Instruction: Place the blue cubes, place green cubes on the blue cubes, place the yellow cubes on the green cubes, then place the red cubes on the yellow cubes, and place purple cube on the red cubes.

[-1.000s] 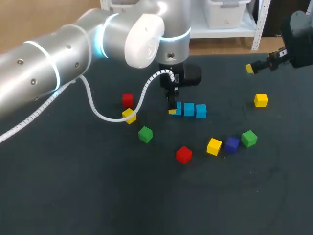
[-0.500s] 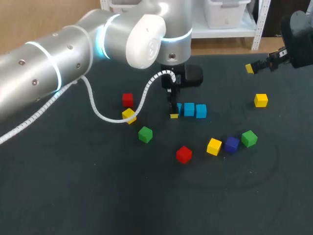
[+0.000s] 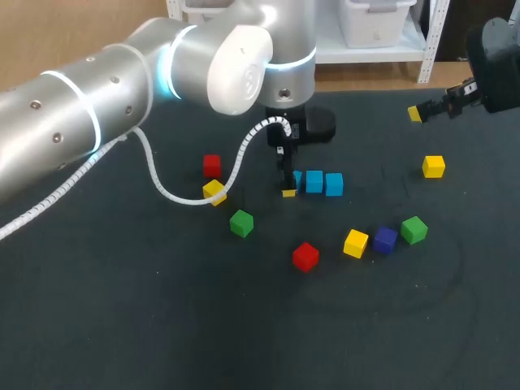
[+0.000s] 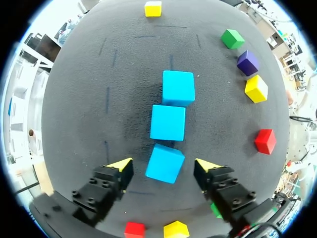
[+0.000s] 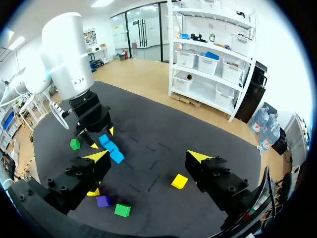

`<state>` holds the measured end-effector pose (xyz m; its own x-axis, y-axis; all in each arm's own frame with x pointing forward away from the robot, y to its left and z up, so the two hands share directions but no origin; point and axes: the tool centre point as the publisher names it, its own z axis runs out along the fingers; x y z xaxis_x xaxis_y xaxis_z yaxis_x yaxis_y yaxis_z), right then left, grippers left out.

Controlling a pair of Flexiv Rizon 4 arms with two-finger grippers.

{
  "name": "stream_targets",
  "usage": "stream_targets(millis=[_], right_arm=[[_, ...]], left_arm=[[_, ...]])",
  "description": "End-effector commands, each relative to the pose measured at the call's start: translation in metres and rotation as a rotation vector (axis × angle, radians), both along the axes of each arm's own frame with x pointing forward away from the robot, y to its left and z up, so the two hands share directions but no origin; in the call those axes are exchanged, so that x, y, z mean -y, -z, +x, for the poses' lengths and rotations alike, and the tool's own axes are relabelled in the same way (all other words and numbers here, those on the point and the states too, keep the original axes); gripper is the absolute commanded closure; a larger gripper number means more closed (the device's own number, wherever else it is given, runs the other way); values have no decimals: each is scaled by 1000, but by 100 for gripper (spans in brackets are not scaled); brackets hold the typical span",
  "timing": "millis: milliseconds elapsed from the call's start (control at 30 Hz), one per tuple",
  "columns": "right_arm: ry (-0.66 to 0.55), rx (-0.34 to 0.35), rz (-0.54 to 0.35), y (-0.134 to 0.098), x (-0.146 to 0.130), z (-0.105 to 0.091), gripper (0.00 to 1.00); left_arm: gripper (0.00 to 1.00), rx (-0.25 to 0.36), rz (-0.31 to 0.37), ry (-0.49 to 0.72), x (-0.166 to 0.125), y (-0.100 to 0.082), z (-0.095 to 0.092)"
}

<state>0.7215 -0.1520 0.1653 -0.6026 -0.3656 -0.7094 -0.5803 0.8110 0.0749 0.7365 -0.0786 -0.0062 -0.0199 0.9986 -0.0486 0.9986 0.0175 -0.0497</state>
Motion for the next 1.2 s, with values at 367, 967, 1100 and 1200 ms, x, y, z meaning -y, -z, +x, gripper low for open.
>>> stream_targets(millis=[367,967,1100,1200], right_arm=[[7,4,-4,0,-1,-1,0],[7,4,-4,0,-1,-1,0],[7,4,-4,0,-1,-1,0],[7,4,-4,0,-1,-1,0]], left_arm=[[98,-7,-8,17,1,1,-6],[100,-2,-16,12,3,0,-3],[100,-3,-17,13,4,1,-3],[75,-3,-15,14,4,1,-3]])
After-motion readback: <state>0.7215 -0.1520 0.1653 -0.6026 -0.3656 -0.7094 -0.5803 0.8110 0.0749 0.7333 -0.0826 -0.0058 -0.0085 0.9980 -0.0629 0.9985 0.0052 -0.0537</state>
